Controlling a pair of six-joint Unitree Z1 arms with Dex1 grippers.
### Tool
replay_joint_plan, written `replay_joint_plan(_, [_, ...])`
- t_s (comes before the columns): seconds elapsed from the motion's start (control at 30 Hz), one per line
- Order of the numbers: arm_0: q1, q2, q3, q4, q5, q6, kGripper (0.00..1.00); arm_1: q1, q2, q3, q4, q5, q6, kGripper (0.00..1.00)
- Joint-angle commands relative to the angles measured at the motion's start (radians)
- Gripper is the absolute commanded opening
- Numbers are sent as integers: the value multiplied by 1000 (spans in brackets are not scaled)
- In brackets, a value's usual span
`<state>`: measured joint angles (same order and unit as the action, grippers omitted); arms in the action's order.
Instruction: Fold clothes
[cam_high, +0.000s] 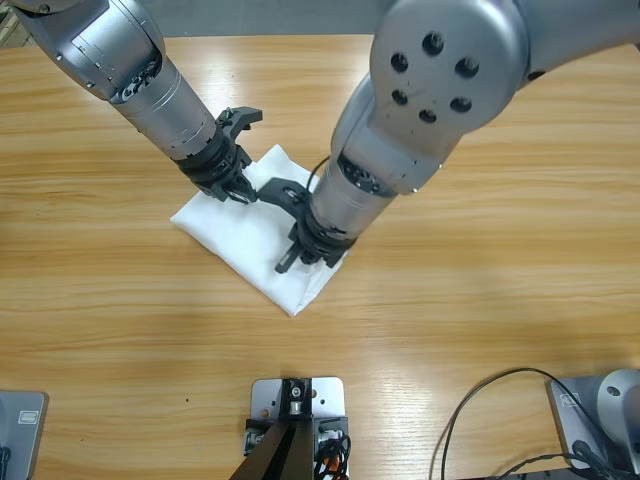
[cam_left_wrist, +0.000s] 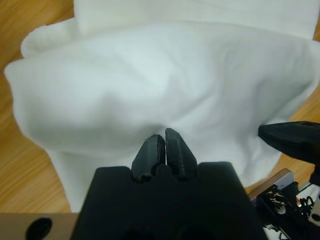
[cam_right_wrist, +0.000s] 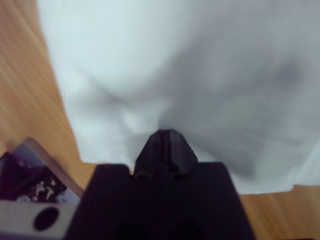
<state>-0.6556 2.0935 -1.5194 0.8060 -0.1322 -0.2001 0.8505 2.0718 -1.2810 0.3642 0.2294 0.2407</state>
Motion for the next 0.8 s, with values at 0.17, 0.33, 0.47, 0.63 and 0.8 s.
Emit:
replay_joint_plan(0.17, [7,73,5,-13,-20,-16,0,10,43,132,-56,-52,72,0])
replay_joint_plan(0.33, [6,103,6,-47,-33,-33,0,10,44,150,-49,-80,82,0])
replay_joint_plan(0.47, [7,118,6,-61,-15,-47,0,10,32,191,-36,-88,110,0])
replay_joint_plan(0.63, [7,141,1,-81,27,-70,0,10,12,227,-37,-93,131,0])
replay_joint_plan(0.8, [14,168,-2,-103,29,-80,0,10,-6,233,-36,-93,144,0])
